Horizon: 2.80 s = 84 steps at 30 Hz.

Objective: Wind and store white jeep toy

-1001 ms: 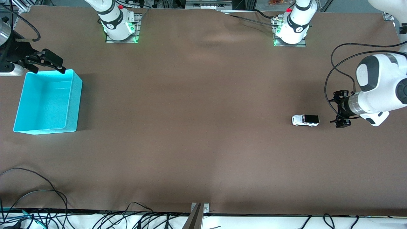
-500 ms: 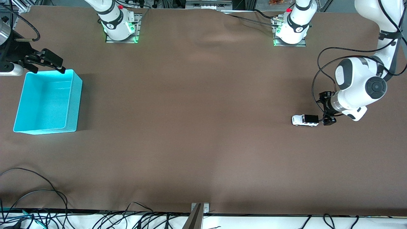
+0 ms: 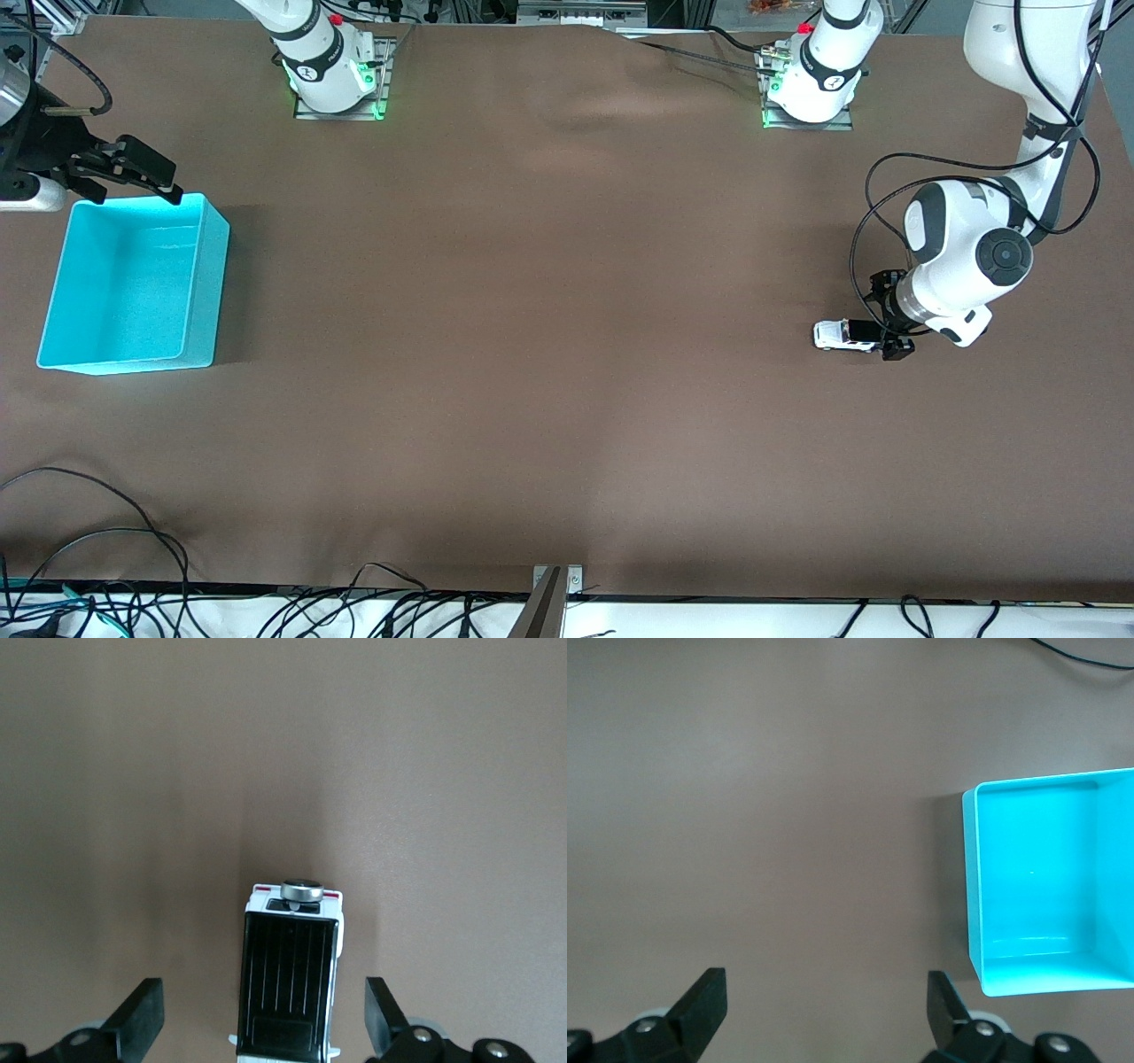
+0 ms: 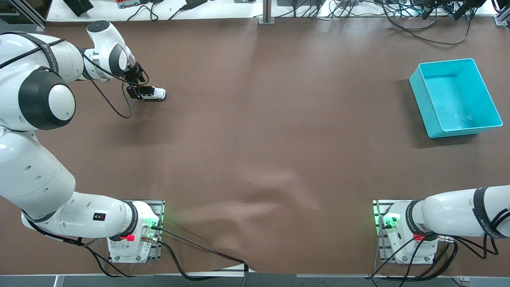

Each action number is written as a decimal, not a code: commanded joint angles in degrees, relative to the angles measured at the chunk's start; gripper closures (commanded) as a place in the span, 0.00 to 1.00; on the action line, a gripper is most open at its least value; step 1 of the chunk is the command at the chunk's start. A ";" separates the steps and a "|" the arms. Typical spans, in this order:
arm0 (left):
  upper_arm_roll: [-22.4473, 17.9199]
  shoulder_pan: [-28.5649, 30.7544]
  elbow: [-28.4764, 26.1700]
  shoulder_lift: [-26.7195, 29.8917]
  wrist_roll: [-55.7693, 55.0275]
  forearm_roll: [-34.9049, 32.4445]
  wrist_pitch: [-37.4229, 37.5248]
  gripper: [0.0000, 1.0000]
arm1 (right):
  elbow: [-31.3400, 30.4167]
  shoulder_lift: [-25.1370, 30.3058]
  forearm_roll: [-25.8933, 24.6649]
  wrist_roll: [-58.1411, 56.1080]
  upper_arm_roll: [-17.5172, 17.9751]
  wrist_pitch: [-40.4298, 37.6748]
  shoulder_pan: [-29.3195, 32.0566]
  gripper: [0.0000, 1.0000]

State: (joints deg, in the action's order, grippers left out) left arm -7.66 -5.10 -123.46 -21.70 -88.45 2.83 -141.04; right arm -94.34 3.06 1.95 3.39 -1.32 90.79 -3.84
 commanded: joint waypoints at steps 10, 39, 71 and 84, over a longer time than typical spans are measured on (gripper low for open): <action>1.50 -0.26 0.85 -3.08 0.39 -0.37 -3.10 0.00 | 1.17 0.19 0.60 -0.22 0.18 -1.84 0.23 0.00; 2.82 -5.09 1.73 -1.59 -2.33 -0.46 -0.90 1.00 | 1.17 0.19 0.60 -0.22 0.09 -1.84 0.23 0.00; 2.91 -5.62 1.82 -5.89 -8.67 -1.16 -3.28 1.00 | 1.17 0.19 0.60 -0.22 0.00 -1.84 0.23 0.00; 2.91 -0.35 1.64 -6.25 0.38 -1.25 -3.28 1.00 | 1.17 0.10 0.60 -0.22 0.00 -1.84 0.23 0.00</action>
State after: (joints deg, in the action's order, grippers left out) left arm -4.81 -7.99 -122.07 -25.06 -92.95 2.57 -142.51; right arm -94.24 3.07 1.95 3.39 -1.33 90.29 -3.84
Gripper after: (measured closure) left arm 0.489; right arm 0.000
